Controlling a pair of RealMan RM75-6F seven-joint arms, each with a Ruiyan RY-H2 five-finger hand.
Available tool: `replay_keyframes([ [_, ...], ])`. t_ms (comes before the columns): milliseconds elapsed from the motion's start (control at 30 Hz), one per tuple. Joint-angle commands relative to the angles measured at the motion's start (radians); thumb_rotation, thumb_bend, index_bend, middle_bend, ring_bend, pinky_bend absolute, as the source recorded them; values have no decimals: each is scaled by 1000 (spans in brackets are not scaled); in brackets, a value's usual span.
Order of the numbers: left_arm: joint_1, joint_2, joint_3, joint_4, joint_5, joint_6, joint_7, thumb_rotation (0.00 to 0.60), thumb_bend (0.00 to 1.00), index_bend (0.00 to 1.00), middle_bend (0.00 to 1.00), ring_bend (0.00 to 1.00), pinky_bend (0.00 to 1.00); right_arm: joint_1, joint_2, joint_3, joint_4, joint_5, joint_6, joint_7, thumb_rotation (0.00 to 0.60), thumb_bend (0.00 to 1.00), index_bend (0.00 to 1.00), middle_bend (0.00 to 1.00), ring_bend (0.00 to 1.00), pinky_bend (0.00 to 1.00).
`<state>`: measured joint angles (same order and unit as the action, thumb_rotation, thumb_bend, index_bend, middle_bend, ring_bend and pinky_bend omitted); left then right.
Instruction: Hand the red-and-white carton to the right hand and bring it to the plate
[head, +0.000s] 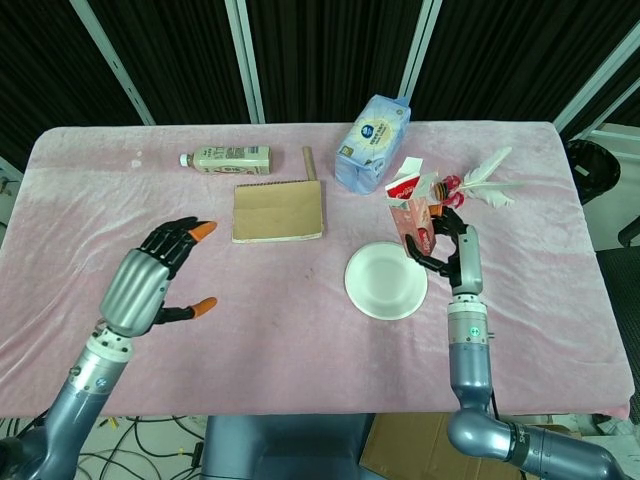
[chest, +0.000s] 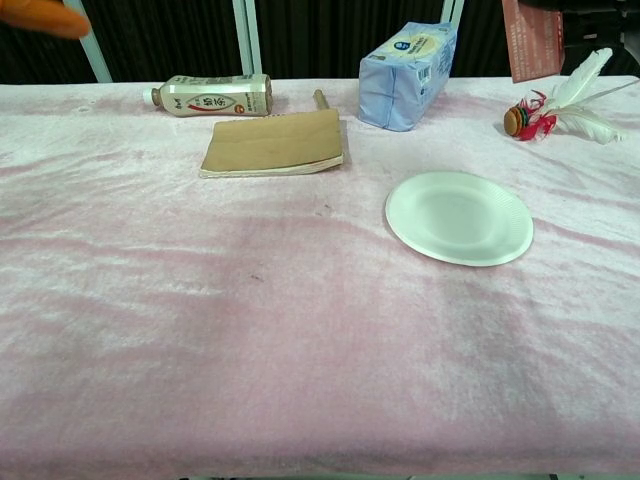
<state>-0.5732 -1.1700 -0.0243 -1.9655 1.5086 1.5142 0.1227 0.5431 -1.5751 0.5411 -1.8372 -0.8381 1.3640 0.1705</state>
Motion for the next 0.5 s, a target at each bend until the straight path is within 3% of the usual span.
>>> replay_keyframes([
  [33, 80, 19, 65, 45, 32, 45, -89, 600, 0, 107, 158, 105, 173, -10, -5, 15, 4, 11, -1, 25, 600, 313, 475, 421, 361, 365],
  [233, 178, -12, 133, 108, 79, 92, -194, 600, 0, 107, 157, 105, 168, -25, -32, 53, 21, -4, 47, 74, 600, 304, 475, 419, 360, 366],
  [500, 250, -51, 155, 193, 111, 117, -269, 600, 0, 109, 153, 105, 167, -24, -61, 117, 22, -46, 112, 120, 600, 267, 442, 375, 346, 367],
])
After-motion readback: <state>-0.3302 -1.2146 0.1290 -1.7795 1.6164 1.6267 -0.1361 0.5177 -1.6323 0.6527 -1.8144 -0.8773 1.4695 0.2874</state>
